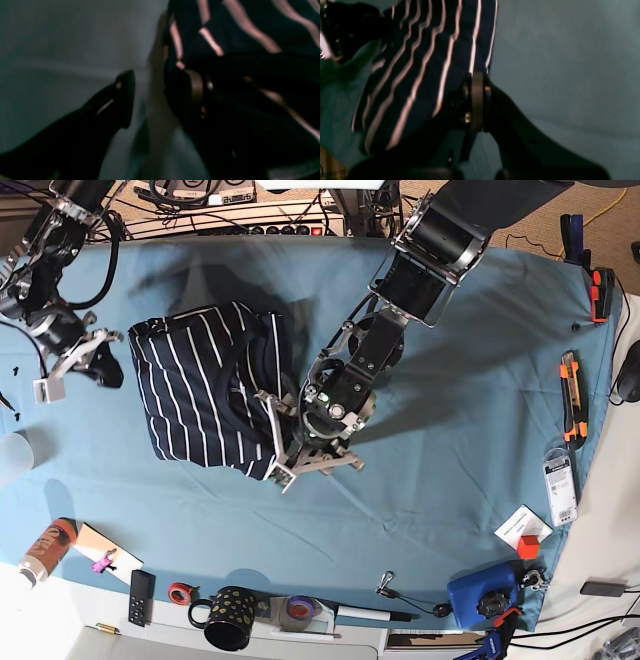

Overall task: Layout the t-shirt on the table in an organized manner, then fold the t-shirt properly
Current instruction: 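Press and tuck the stack edges with both grippers to square it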

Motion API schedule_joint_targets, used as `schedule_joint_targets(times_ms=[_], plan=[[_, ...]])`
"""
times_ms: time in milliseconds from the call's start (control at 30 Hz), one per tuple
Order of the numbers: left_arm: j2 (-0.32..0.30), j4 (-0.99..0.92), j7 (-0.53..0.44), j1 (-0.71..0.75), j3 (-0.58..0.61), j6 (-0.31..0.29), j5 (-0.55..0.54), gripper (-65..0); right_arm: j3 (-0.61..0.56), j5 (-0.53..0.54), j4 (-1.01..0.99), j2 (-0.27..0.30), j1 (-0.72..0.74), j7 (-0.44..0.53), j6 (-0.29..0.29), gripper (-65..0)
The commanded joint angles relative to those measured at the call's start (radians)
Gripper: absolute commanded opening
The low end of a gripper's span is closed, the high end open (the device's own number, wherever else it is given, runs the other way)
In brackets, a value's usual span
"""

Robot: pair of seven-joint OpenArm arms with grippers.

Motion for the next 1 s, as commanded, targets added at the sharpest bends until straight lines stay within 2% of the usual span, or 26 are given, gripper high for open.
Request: schedule_joint_targets(times_ms=[0, 100, 267, 467, 567, 700, 833, 967], plan=[[0.023, 0.053, -0.009, -0.031, -0.001, 0.005, -0.004, -37.1, 0.006, 0.026, 0.016, 0.019, 0.023, 0.018, 0.001, -65.0], [0.023, 0.159, 0.054, -0.030, -0.001, 0.005, -0.035, -37.1, 0.006, 0.050, 0.016, 0.019, 0.049, -0.009, 0.001, -65.0], [0.023, 0.316, 0.174, -0.031, -0.002, 0.005, -0.068, -37.1, -0.003, 0.174, 0.016, 0.019, 0.066, -0.089, 0.001, -65.0], [0.022, 0.323, 0.198, -0.013, -0.002, 0.005, -0.068, -37.1, -0.106, 0.173, 0.016, 0.019, 0.066, -0.109, 0.001, -65.0], [0.023, 0.327, 0.261, -0.014, -0.002, 0.005, -0.090, -37.1, -0.204, 0.128, 0.005, 0.019, 0.065, -0.107, 0.001, -65.0], [0.023, 0.373, 0.335, -0.010, -0.002, 0.005, -0.105, -37.1, -0.303, 0.003, -0.017, 0.019, 0.041, -0.081, 0.001, -65.0], [0.023, 0.444, 0.341, 0.042, -0.002, 0.005, -0.098, -37.1, -0.314, -0.125, -0.064, 0.019, -0.018, 0.027, 0.001, -65.0], [0.023, 0.502, 0.337, 0.110, -0.002, 0.005, -0.098, -37.1, -0.314, -0.121, -0.123, 0.020, -0.024, 0.029, 0.001, -65.0]])
